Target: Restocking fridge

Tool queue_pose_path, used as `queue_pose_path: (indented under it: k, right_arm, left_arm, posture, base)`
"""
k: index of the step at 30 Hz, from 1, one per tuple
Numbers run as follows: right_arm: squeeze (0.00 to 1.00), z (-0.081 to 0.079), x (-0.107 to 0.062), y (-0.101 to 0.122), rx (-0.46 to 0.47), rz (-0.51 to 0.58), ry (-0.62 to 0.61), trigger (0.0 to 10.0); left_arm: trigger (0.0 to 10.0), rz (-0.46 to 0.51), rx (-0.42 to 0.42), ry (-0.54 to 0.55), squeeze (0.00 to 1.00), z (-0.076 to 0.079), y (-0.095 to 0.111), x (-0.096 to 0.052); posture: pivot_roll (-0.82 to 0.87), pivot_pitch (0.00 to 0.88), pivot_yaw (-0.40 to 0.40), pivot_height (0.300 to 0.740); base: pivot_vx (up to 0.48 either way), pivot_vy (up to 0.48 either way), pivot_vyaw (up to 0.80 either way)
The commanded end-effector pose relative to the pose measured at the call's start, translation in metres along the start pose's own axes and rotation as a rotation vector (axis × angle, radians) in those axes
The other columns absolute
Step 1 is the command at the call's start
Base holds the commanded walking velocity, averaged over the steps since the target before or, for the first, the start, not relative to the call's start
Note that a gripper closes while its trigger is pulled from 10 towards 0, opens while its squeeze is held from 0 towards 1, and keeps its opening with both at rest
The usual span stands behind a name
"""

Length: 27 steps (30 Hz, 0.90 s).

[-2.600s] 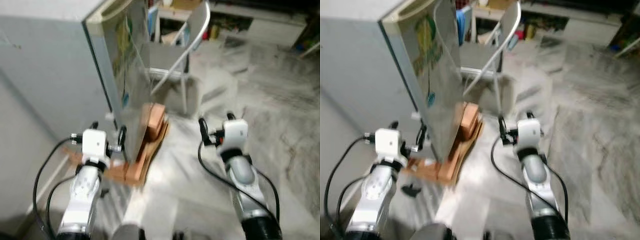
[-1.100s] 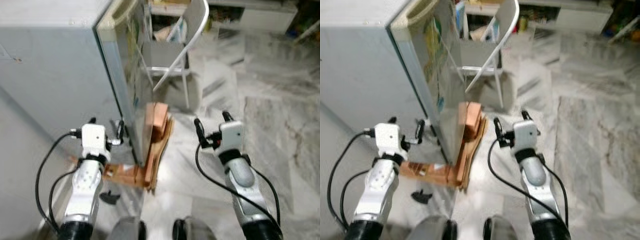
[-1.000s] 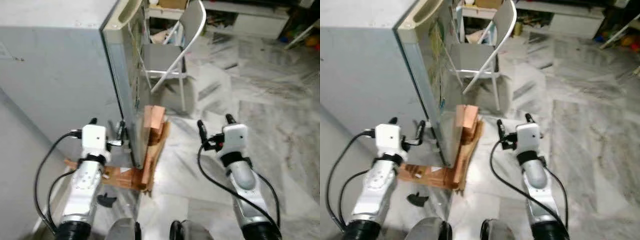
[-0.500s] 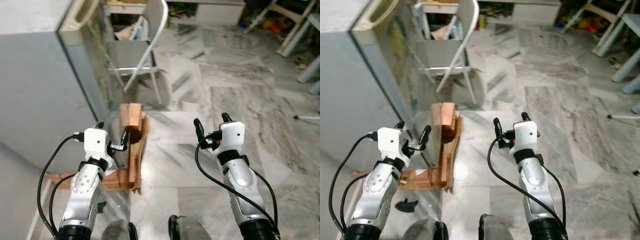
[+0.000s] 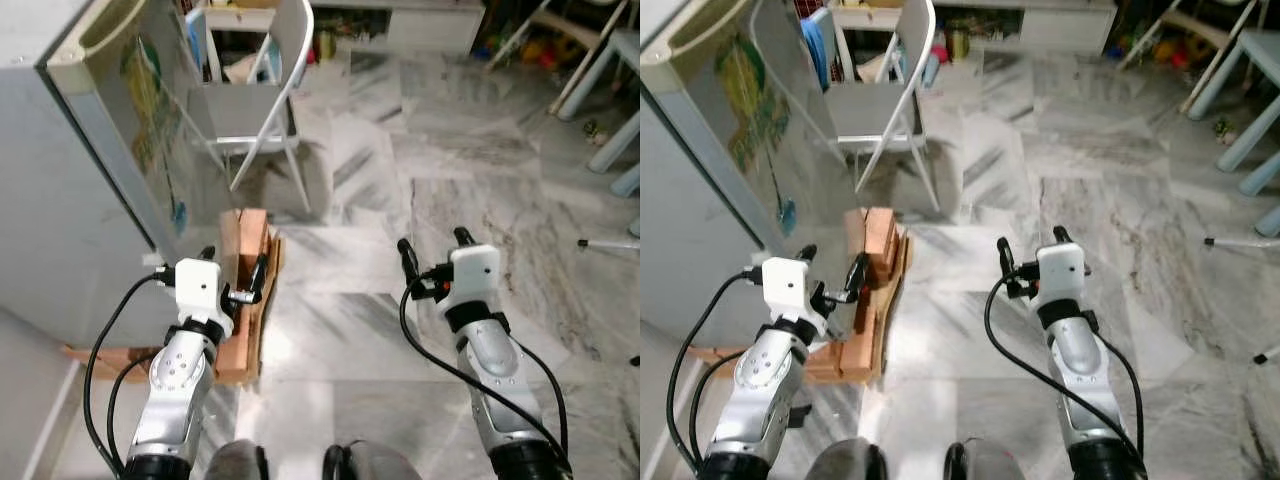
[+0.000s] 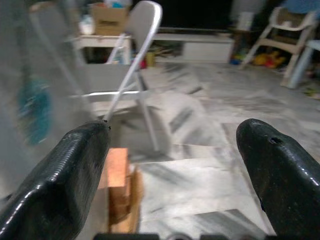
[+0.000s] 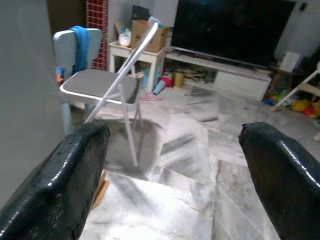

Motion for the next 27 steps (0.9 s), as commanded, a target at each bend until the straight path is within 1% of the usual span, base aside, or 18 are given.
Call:
queue_pose_path:
  k: [1,3,5,6,12,13,14,15,17,20,22,24,27]
  right_arm:
    - [0.0,-0.004,0.001,0.002,0.0,0.006,0.014,10.0]
    - [0.0,-0.004,0.0,0.002,0.001,0.006,0.018,10.0]
    - [0.0,-0.005,0.0,0.002,0.002,0.006,0.021,10.0]
    - [0.0,-0.005,0.0,0.002,0.002,0.006,0.021,10.0]
    - [0.0,-0.004,-0.002,0.002,0.0,0.003,0.023,10.0]
    - [0.0,-0.004,-0.002,0.002,0.0,0.003,0.023,10.0]
    - [0.0,-0.004,-0.004,0.003,-0.001,0.002,0.023,10.0]
    - [0.0,-0.004,-0.004,0.003,-0.001,0.002,0.023,10.0]
    - [0.0,-0.003,-0.006,0.003,-0.001,0.001,0.024,10.0]
    - [0.0,-0.002,-0.011,0.003,-0.003,-0.004,0.024,10.0]
    - [0.0,-0.002,-0.012,0.003,-0.004,-0.005,0.023,10.0]
    - [0.0,-0.001,-0.014,0.004,-0.006,-0.008,0.021,10.0]
    - [0.0,0.001,-0.016,0.006,-0.008,-0.009,0.021,10.0]
  left_arm:
    - [10.0,-0.002,0.023,0.053,0.0,-0.012,0.0,-0.002]
    - [10.0,-0.001,0.018,0.107,0.0,-0.02,0.0,0.001]
    - [10.0,-0.001,0.017,0.142,0.0,-0.024,0.0,0.005]
    - [10.0,-0.001,0.017,0.142,0.0,-0.024,0.0,0.005]
    - [10.0,0.022,0.027,0.175,0.0,-0.023,0.007,0.025]
    - [10.0,0.022,0.027,0.175,0.0,-0.023,0.007,0.025]
    - [10.0,0.024,0.021,0.177,0.0,-0.021,0.007,0.032]
    - [10.0,0.024,0.021,0.177,0.0,-0.021,0.007,0.032]
    - [10.0,0.021,0.016,0.18,0.0,-0.02,0.007,0.039]
    - [10.0,0.022,0.029,0.177,0.0,-0.019,0.008,0.051]
    - [10.0,0.023,0.031,0.177,0.0,-0.019,0.008,0.053]
    - [10.0,0.024,0.05,0.197,0.0,-0.022,0.01,0.059]
    - [10.0,0.027,0.056,0.249,0.0,-0.03,0.013,0.064]
  posture:
    - [0.05,0.078,-0.019,0.74]
    - [0.05,0.078,-0.021,0.74]
    - [0.05,0.08,-0.021,0.74]
    - [0.05,0.08,-0.021,0.74]
    - [0.03,0.086,-0.028,0.74]
    - [0.03,0.086,-0.028,0.74]
    - [0.02,0.091,-0.028,0.74]
    - [0.02,0.091,-0.028,0.74]
    - [0.02,0.093,-0.028,0.74]
    - [0.0,0.106,-0.029,0.74]
    - [-0.01,0.107,-0.03,0.74]
    - [-0.01,0.112,-0.032,0.74]
    - [-0.03,0.121,-0.036,0.74]
  base:
    - [0.0,0.0,0.0]
    - [0.0,0.0,0.0]
    - [0.0,0.0,0.0]
    - [0.0,0.0,0.0]
    - [0.0,0.0,0.0]
    - [0.0,0.0,0.0]
    - [0.0,0.0,0.0]
    - [0.0,0.0,0.0]
    - [0.0,0.0,0.0]
    - [0.0,0.0,0.0]
    - [0.0,0.0,0.0]
    - [0.0,0.0,0.0]
    - [0.0,0.0,0.0]
Point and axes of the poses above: a point about 5 cm out from each wrist's last joint towards the gripper, its own x axis pointing out of the wrist towards the gripper, its own y axis along the axis of the wrist's last joint, z = x × y, the point moved 4 cm from there along x, pointing out of the wrist towards the gripper, and after that the axes turned 9 degrees about -x, right-handed, at the moved point
